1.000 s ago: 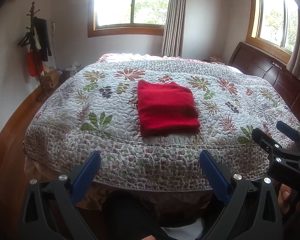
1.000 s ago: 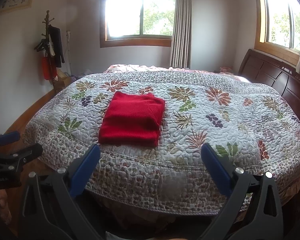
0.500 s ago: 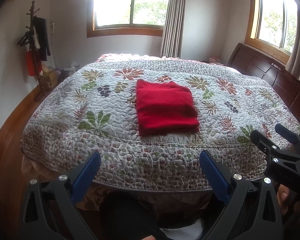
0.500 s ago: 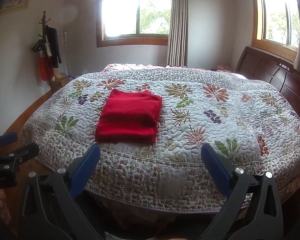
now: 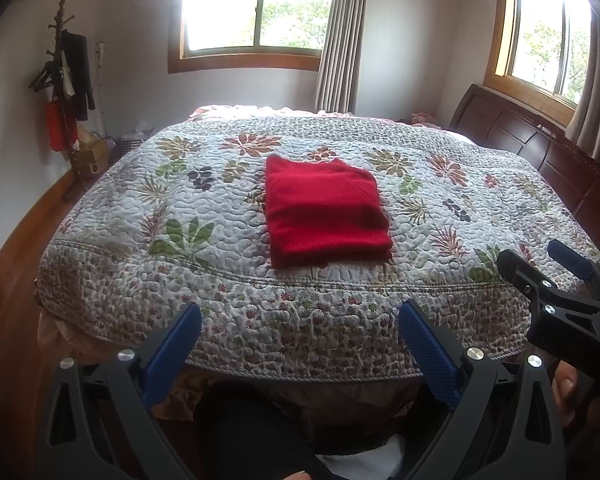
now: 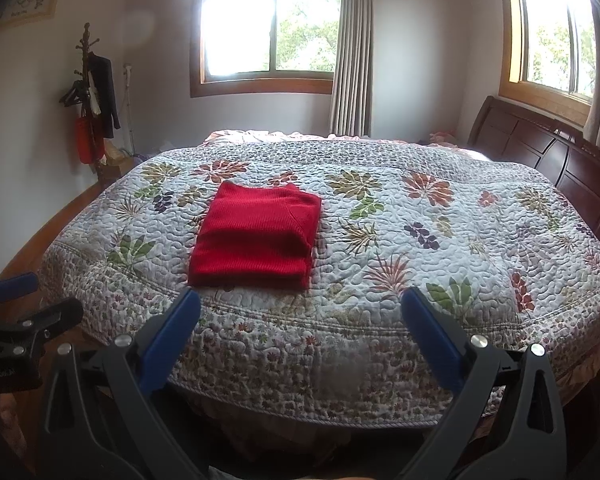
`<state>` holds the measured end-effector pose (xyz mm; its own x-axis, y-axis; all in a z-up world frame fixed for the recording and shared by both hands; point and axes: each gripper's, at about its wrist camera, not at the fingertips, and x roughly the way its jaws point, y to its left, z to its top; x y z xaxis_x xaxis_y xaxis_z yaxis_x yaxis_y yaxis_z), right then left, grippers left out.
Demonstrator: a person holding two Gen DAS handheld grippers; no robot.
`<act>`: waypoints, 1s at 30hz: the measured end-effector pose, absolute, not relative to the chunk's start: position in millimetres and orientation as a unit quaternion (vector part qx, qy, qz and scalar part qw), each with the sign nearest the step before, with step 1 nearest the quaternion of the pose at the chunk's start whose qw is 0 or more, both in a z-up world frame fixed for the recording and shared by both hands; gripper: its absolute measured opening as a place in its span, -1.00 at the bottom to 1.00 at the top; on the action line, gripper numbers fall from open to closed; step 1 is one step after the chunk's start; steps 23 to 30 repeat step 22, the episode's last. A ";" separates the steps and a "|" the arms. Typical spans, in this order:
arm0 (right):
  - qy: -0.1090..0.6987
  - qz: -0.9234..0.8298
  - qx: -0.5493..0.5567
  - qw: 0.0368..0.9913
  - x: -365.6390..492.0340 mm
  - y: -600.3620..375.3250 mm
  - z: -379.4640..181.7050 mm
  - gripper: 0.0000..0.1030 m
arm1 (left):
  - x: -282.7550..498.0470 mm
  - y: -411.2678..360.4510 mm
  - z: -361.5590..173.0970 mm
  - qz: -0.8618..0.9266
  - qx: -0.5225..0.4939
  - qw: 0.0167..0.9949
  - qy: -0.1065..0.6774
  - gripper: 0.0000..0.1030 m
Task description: Fold small clothes
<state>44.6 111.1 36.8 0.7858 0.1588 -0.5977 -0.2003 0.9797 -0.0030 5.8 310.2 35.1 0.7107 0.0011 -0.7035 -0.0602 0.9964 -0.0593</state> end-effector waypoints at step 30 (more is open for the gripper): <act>0.321 0.097 -0.031 0.942 42.0 114.7 33.8 0.94 | 1.2 306.4 29.4 0.011 -0.037 0.923 0.383 0.92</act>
